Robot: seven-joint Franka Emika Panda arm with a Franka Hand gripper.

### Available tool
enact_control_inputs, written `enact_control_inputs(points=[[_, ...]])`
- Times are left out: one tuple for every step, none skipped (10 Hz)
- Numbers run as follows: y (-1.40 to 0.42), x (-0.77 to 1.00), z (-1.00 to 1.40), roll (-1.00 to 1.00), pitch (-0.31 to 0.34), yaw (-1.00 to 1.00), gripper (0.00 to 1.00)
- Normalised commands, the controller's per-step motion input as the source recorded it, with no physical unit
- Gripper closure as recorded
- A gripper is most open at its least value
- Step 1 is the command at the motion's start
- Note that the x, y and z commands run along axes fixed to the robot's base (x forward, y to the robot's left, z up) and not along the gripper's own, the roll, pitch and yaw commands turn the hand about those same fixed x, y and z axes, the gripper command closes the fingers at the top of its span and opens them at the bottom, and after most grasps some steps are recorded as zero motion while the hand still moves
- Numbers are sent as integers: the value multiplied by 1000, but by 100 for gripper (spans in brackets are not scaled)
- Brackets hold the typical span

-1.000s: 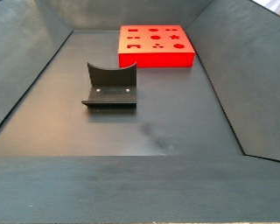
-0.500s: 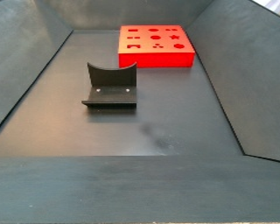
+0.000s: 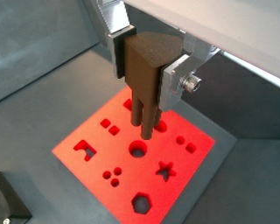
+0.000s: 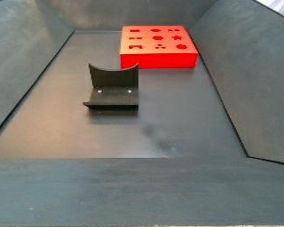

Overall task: Pick up the 3 prong object. Move up. Move to above the board. Insert the 3 prong object.
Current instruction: Insert the 3 prong object.

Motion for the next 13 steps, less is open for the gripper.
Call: enact_control_inputs(points=[[160,46,-709,6,-76,49,100],[251,134,-760,0,-84,63,100],[306,277,-743,-44,-57,46,100],[357,343,-694,-81,-50,66,100],[354,337,-623,-93,-44,80,100],[377,377,-546,-70,-16,126,100],[420,271,-551,-51,-31,251,100],[394,0,-586,-24,-80,471,100],[309,0,-603,-13,-99,526,100],[83,0,-446,-43,-51,389,100],[49,0,0,-36,-13,0,100],[-54,-29,-177,0,-13,0,100],[-34,-57,-217,0,-37,0,100]])
